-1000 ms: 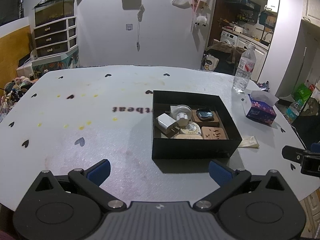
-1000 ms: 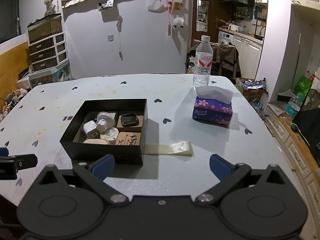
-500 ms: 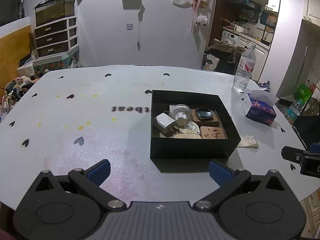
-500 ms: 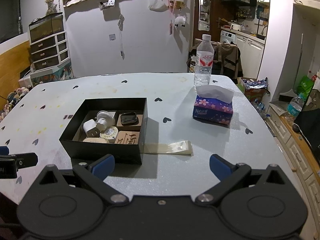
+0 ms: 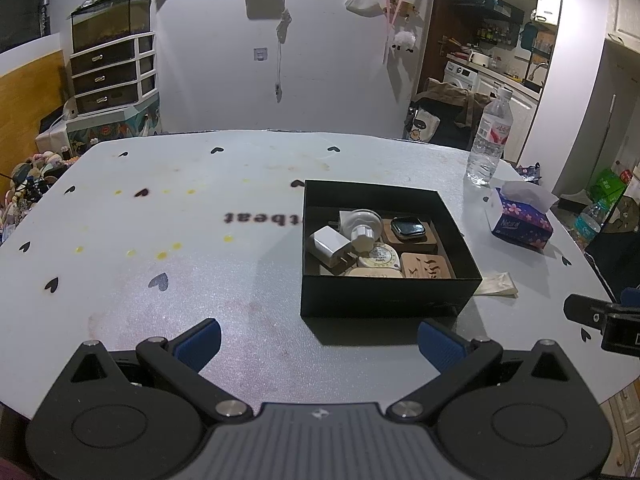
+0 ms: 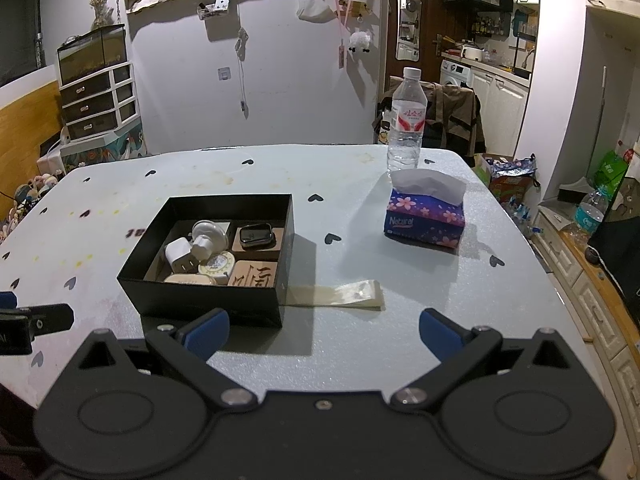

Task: Organize rigid objects

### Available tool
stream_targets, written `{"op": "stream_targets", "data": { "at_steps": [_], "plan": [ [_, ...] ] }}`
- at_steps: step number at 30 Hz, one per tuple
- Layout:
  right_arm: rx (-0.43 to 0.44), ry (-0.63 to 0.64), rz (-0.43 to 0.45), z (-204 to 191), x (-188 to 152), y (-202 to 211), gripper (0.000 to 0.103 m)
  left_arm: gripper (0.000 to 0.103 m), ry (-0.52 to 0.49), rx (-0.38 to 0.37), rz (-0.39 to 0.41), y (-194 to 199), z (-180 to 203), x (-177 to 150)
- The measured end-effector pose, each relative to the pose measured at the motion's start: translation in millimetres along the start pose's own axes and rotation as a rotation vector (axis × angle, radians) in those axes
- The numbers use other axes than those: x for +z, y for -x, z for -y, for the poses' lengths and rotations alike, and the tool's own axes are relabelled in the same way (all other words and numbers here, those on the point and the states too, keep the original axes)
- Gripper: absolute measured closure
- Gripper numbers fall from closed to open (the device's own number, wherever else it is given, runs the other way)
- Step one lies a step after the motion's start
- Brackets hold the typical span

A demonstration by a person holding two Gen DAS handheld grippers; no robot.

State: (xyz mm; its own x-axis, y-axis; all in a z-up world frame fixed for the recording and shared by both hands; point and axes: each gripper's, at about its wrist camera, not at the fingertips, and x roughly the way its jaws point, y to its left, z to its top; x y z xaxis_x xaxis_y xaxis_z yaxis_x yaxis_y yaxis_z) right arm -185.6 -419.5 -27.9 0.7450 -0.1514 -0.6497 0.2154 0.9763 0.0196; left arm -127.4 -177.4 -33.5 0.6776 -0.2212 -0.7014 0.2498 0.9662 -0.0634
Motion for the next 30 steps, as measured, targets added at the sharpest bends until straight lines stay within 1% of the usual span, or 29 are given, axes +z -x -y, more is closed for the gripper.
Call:
{"op": "stream_targets", "data": {
  "at_steps": [30],
  "plan": [
    [0.007, 0.001, -0.001, 3.5, -2.7, -1.2, 0.001, 0.000, 0.005, 0.012, 0.009, 4.6, 1.0, -2.8]
  ]
}}
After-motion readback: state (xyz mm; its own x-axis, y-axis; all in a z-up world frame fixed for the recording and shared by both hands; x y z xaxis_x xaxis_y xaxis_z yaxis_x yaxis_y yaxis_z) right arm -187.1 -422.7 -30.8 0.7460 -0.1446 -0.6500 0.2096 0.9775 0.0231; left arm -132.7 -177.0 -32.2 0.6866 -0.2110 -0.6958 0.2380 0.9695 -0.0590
